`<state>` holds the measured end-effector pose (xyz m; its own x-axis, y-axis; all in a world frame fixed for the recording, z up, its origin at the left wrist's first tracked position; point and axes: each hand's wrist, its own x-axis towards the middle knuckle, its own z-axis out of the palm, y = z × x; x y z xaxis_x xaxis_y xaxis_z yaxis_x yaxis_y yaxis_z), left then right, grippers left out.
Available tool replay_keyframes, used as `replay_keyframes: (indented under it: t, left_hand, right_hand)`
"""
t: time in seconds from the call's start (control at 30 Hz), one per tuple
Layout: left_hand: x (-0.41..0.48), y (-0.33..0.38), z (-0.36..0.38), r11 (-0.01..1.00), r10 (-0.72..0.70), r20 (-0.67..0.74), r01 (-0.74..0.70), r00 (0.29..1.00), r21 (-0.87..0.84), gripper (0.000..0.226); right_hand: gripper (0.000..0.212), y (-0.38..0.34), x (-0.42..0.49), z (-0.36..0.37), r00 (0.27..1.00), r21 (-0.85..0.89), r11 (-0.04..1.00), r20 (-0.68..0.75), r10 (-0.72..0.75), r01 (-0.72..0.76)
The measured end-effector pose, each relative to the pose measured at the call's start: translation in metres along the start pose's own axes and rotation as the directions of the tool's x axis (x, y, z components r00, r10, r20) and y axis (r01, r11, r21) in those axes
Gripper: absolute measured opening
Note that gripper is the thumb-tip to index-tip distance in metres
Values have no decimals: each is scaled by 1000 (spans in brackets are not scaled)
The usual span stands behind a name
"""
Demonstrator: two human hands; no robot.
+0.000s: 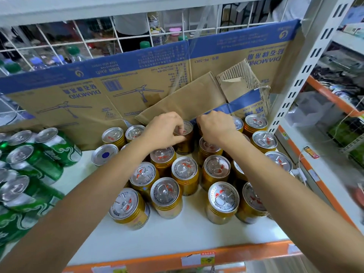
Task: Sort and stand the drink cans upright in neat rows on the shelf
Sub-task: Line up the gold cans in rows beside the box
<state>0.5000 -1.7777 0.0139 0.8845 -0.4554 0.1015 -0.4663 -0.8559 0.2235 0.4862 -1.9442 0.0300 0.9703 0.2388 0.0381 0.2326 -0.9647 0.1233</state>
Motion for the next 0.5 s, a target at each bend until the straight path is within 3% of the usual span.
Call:
replay_keyframes:
  t: [0.13, 0.4, 0.5]
  left_hand:
    - [-3, -7, -3, 1000, -7, 45, 7, 999, 11, 13]
    - [3, 16, 5, 990, -60, -8, 61, 998, 127, 16]
    - [0, 9, 2, 994, -17, 28, 14, 999, 105, 16]
  right_hand:
    - [29, 0, -1, 0, 1000, -12, 1000, -14, -7, 7]
    - [28, 0, -1, 0, 1000, -17, 1000, -14, -8, 7]
    - [27, 2, -2, 0, 1000, -1, 1000, -15, -10, 10]
